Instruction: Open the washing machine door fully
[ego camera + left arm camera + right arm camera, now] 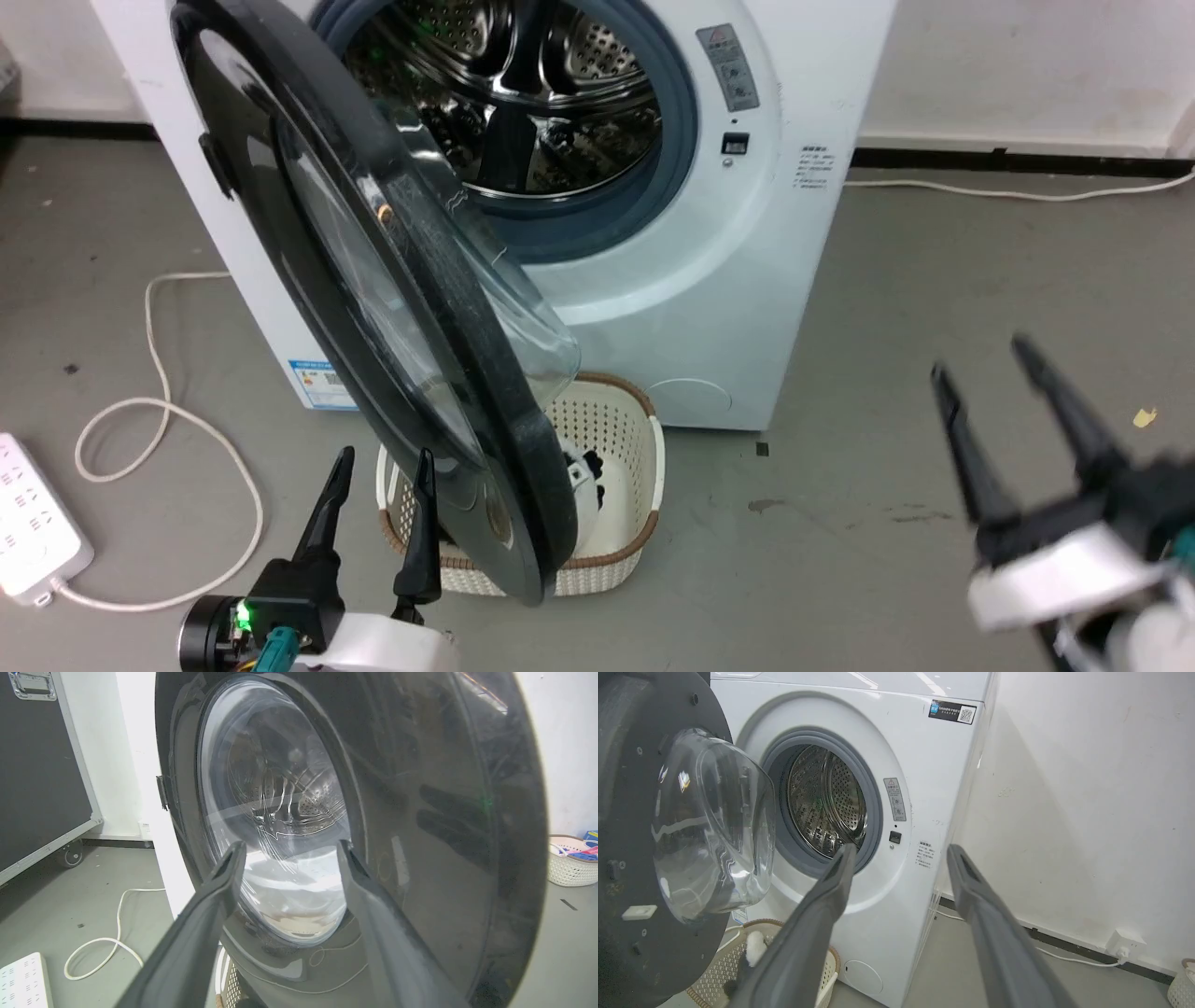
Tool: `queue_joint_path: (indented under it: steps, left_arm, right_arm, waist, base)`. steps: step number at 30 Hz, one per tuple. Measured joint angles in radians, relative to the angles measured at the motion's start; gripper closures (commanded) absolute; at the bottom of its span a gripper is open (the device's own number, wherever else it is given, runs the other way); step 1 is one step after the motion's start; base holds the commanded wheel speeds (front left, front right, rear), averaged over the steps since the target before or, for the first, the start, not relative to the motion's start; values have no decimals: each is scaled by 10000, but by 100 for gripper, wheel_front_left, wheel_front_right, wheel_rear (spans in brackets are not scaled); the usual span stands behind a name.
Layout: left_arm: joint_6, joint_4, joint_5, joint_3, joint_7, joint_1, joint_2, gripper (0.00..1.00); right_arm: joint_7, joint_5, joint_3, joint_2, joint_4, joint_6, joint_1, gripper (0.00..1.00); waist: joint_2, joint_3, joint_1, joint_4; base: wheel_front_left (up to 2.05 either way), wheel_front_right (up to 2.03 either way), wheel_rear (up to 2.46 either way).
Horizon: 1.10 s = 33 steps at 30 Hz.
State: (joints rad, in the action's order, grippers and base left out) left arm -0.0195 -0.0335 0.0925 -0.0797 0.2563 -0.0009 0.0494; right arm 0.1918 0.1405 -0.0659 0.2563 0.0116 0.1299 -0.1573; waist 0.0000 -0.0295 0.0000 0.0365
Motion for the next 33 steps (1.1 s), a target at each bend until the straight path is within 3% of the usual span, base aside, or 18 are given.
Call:
queue_joint_path:
  steps: [4, 7, 19, 20, 21, 22, 28, 33]
  left_arm:
    - [52, -10, -2, 44, 0, 98, 0, 0]
    - [155, -84, -2, 17, 0, 227, -2, 0]
    - [374, -234, -15, -21, 0, 404, -2, 0]
    - [376, -259, -13, -25, 0, 416, -2, 7]
    - [376, -259, -13, -25, 0, 416, -2, 64]
    - [401, -276, -13, -33, 0, 417, -2, 100]
    - [397, -88, -107, 35, 0, 416, -4, 100]
    - [207, 974, 107, 512, 0, 340, -2, 100]
  right_arm:
    - [326, -1319, 583, -1212, 441, 0, 1277, 0]
    - [408, -1760, 913, -1739, 483, 0, 2118, 0]
    - [610, -1563, 1062, -1994, 332, 0, 3028, 0]
    - [610, -1505, 1041, -1996, 324, 0, 3027, 0]
    - [610, -1505, 1041, -1996, 324, 0, 3027, 0]
    - [612, -1476, 1032, -1998, 318, 0, 3022, 0]
    - [614, -1407, 972, -2000, 290, 0, 3002, 0]
    - [654, -1407, 940, -2004, 288, 0, 2998, 0]
  waist:
    - [0, 123, -1, -100]
    - [0, 184, 0, -123]
    - [0, 211, 1, -170]
    - [0, 214, 0, -183]
    - [0, 214, 0, -183]
    - [0, 206, 1, -191]
    - [0, 209, 1, -208]
    - [0, 216, 1, -230]
  base:
    - [0, 0, 0]
    - [0, 0, 0]
    - [0, 0, 0]
    - [0, 0, 0]
    - [0, 0, 0]
    - [0, 0, 0]
    - [0, 0, 0]
    - [0, 0, 0]
